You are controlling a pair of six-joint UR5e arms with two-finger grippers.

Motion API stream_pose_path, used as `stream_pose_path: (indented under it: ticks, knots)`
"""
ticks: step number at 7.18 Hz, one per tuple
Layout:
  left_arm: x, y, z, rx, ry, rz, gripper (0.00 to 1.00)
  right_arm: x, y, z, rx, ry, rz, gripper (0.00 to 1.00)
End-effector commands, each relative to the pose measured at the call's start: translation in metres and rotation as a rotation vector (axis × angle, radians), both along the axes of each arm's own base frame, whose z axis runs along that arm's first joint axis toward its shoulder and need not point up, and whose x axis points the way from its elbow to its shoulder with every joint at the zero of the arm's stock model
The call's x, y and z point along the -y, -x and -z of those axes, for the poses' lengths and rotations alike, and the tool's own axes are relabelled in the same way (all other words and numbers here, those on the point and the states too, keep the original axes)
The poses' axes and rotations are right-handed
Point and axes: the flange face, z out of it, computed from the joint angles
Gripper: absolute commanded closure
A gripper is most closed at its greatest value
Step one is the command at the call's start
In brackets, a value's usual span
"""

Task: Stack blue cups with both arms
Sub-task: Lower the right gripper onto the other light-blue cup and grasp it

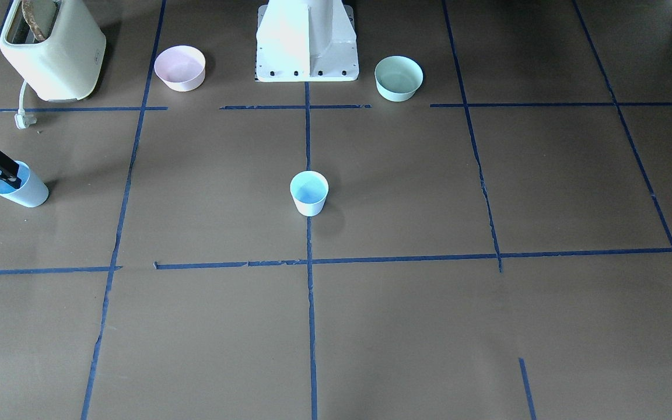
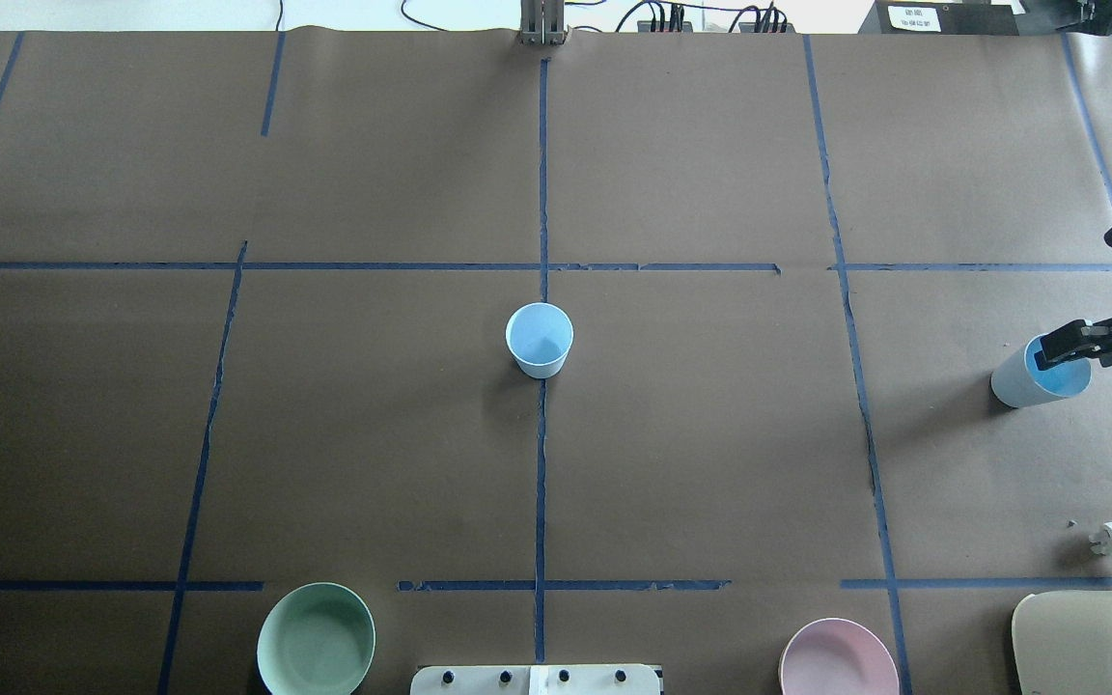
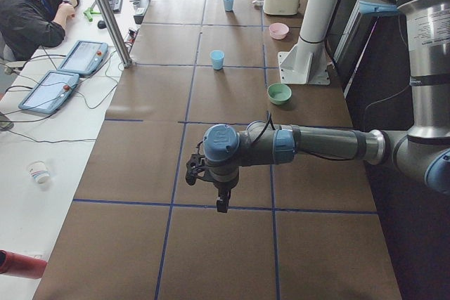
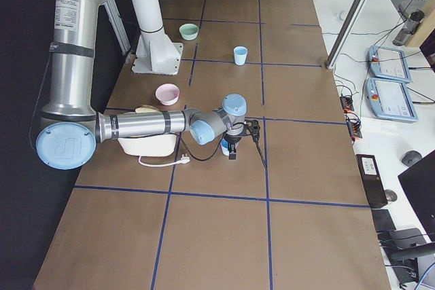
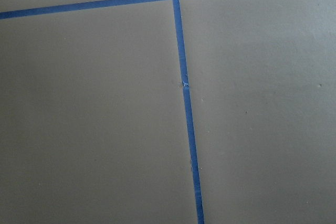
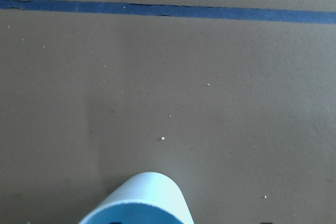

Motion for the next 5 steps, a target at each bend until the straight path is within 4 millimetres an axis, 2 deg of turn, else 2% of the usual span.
stream_pose_path:
  ticks: [1,2,3,5]
  knots:
    - [0.0,0.0,0.0,0.0,0.0,0.0,0.0,-0.003,-0.001,-0.004,-0.002,0.005,0.004,0.71]
    - [0.0,0.0,0.0,0.0,0.0,0.0,0.0,-0.003,0.0,-0.003,0.0,0.004,0.008,0.95]
    - [0.0,0.0,0.0,0.0,0.001,0.001,0.0,-0.002,0.0,0.005,0.008,-0.006,0.004,1.0]
    - [0.001,0.0,0.001,0.0,0.0,0.003,0.0,0.003,0.005,0.061,0.049,-0.026,0.008,1.0]
